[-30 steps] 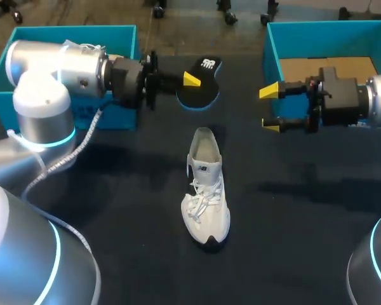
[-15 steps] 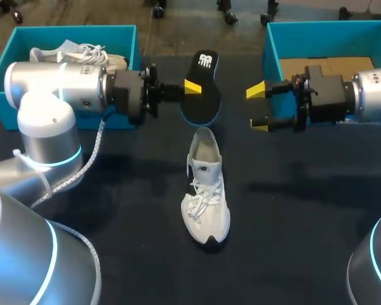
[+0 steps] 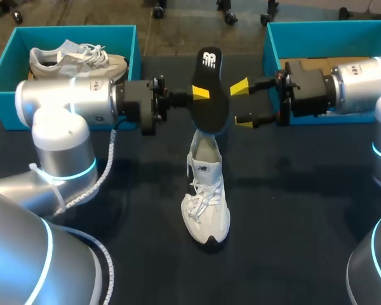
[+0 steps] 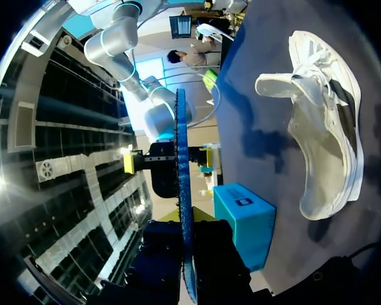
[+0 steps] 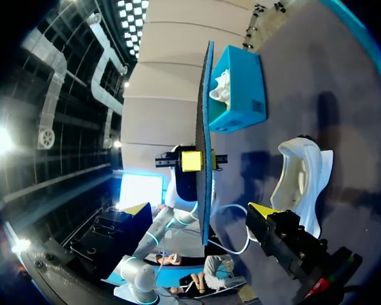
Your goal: Take the shoe out of the shoebox, open the shoe tongue, remove and reinsert the insole, then place the shoe into the shoebox
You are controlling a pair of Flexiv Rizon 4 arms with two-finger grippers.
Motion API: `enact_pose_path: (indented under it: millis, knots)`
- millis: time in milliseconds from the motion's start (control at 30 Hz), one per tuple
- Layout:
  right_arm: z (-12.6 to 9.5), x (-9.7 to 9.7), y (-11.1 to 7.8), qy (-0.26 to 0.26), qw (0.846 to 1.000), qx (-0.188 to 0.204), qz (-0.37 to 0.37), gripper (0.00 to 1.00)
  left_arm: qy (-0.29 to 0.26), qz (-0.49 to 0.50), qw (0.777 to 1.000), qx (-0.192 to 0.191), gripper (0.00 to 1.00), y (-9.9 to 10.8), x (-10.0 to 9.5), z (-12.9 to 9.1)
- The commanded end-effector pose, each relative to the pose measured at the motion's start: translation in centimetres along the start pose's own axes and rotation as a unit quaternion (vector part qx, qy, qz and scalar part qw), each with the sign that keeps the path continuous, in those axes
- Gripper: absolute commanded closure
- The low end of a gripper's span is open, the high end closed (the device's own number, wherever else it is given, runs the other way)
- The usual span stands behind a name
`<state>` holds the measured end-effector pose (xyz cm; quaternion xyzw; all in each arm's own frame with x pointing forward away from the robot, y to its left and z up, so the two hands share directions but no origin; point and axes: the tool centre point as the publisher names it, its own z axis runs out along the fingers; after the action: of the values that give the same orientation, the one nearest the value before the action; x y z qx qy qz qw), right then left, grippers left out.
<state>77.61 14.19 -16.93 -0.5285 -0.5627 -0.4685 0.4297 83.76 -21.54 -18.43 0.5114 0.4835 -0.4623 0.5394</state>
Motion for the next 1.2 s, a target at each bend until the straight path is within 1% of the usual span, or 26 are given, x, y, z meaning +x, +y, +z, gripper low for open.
enact_pose_path:
  millis: [33,67,200,467,600,767,800,900,1067,1100,1133,1167,1200]
  knots:
    - [1.1,-0.4,0.7,0.003,1.0,0.006,0.0,0.31,-0.005,0.001,1.0,-0.012,1.0,-0.3,0.3,0.9]
    - [1.2,-0.4,0.7,0.004,1.0,0.008,0.0,0.36,-0.005,0.001,1.0,-0.012,1.0,-0.3,0.3,1.0]
    - [1.7,-0.6,0.7,0.007,1.0,0.011,-0.001,0.5,-0.011,0.003,1.0,-0.014,1.0,-0.4,0.1,1.6]
    - [2.0,-0.7,0.7,0.012,1.0,0.011,-0.002,0.58,-0.027,0.005,0.999,-0.018,1.0,-0.7,-0.5,2.4]
    - [2.2,-0.6,0.7,0.013,1.0,0.012,-0.005,0.61,-0.029,0.003,0.999,-0.019,1.0,-0.7,-0.5,2.8]
    - [2.3,-0.7,0.7,0.015,1.0,0.012,-0.006,0.73,-0.033,0.004,0.999,-0.02,1.0,-0.8,-0.6,3.0]
    - [2.3,-0.7,0.7,0.015,1.0,0.012,-0.006,0.81,-0.034,0.004,0.999,-0.02,1.0,-0.8,-0.6,3.0]
    - [2.3,-0.8,0.5,0.015,1.0,0.012,-0.006,1.0,-0.035,0.004,0.999,-0.021,1.0,-0.8,-0.7,2.8]
    - [2.4,-0.8,0.5,0.014,1.0,0.007,-0.014,1.0,-0.037,-0.014,0.999,-0.01,1.0,-1.1,-1.0,2.7]
    - [2.4,-0.9,0.5,0.015,1.0,0.004,-0.018,1.0,-0.037,-0.013,0.999,-0.009,0.73,-1.3,-1.1,2.6]
    - [2.4,-0.9,0.5,0.015,1.0,0.003,-0.02,1.0,-0.036,-0.015,0.999,-0.008,0.55,-1.3,-1.1,2.5]
    - [2.4,-0.9,0.5,0.014,1.0,0.0,-0.025,1.0,-0.032,-0.023,0.999,-0.006,0.0,-1.5,-1.2,2.4]
    - [2.4,-0.9,0.6,0.016,0.999,-0.003,-0.03,1.0,-0.033,-0.022,0.999,-0.006,0.0,-1.5,-1.2,2.3]
